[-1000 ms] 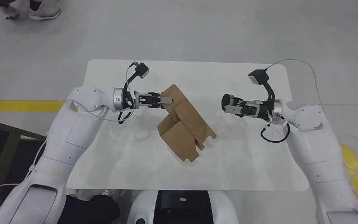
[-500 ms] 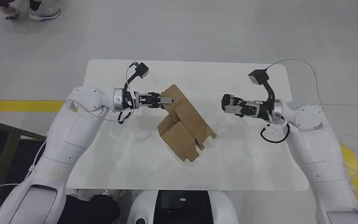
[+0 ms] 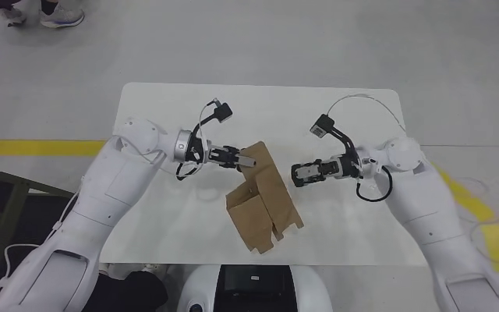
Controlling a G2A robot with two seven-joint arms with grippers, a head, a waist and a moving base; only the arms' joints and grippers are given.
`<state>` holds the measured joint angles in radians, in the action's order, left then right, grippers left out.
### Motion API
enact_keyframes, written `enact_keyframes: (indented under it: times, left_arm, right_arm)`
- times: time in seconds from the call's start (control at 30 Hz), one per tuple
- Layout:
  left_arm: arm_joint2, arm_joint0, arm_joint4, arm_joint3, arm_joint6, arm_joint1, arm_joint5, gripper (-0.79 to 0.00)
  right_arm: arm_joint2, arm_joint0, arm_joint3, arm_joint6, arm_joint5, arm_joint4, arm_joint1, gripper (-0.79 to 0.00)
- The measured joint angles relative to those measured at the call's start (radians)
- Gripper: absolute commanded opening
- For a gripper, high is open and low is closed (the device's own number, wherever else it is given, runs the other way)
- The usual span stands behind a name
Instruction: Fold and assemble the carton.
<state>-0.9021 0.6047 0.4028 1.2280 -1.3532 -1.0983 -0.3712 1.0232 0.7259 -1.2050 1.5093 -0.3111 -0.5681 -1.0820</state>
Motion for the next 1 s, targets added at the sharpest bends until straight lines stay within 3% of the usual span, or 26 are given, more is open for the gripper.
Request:
enact_keyframes:
  times: [0.27,0.3,0.37,0.4,0.5,0.8,1.0]
  left_arm:
    - [0.046,-0.041,0.065,-0.053,-0.062,-0.024,-0.031,-0.785]
    - [0.048,-0.044,0.072,-0.06,-0.064,-0.026,-0.032,-0.785]
    - [0.054,-0.049,0.087,-0.069,-0.066,-0.03,-0.031,-0.785]
    - [0.056,-0.051,0.091,-0.072,-0.066,-0.032,-0.03,-0.785]
    - [0.062,-0.056,0.094,-0.079,-0.066,-0.034,-0.03,-0.785]
    - [0.071,-0.059,0.103,-0.092,-0.062,-0.036,-0.034,-0.785]
    - [0.074,-0.059,0.099,-0.094,-0.06,-0.035,-0.036,-0.785]
  right_arm:
    - [-0.07,-0.02,0.0,0.015,0.015,-0.065,-0.004,-0.012]
    - [-0.078,-0.02,-0.002,0.012,0.012,-0.065,-0.004,-0.074]
    - [-0.096,-0.019,-0.006,0.007,0.007,-0.073,-0.006,-0.111]
    - [-0.104,-0.019,-0.006,0.004,0.004,-0.074,-0.006,-0.209]
    - [-0.132,-0.023,-0.009,0.002,0.002,-0.079,-0.009,-0.394]
    - [-0.189,-0.048,0.009,-0.011,-0.011,-0.087,-0.013,-0.486]
    - [-0.204,-0.054,0.016,-0.019,-0.019,-0.105,-0.011,-0.65]
